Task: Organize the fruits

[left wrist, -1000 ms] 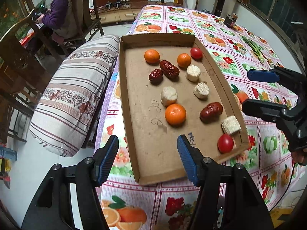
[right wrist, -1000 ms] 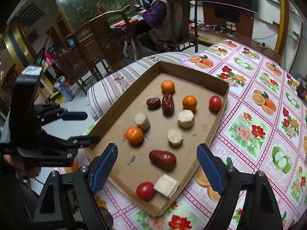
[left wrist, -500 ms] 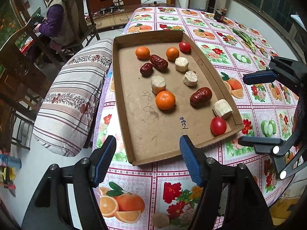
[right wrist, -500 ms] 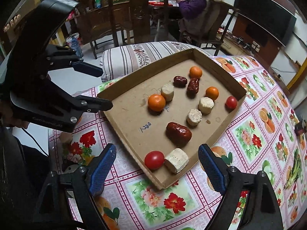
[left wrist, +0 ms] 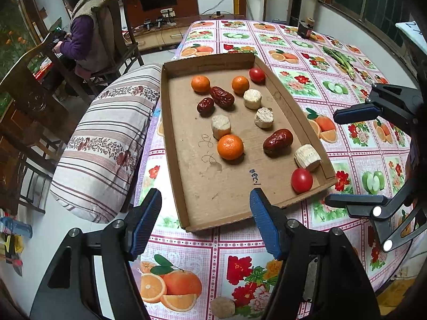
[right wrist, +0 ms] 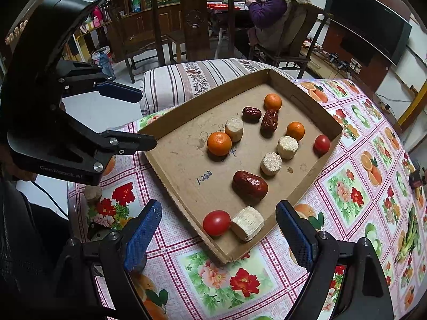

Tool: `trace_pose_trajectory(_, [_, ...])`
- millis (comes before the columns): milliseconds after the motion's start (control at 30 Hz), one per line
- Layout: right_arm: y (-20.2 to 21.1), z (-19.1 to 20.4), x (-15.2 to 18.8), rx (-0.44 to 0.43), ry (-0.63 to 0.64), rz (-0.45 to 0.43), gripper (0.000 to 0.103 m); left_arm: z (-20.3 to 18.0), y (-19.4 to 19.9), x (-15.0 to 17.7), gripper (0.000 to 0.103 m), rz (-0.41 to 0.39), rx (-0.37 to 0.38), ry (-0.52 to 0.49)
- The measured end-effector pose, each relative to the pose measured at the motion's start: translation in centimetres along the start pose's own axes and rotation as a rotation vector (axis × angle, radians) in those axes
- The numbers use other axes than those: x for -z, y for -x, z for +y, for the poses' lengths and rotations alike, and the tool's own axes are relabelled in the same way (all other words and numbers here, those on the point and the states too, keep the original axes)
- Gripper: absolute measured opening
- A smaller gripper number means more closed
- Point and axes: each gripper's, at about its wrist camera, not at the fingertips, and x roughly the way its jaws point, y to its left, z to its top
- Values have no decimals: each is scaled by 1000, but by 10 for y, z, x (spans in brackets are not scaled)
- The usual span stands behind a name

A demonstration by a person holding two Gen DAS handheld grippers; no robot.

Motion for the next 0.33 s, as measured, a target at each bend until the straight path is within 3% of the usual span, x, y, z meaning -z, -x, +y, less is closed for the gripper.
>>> trace_pose_trajectory(333, [-3,4,5,3,-13,7,89,1,-1,0,68,12,7,2])
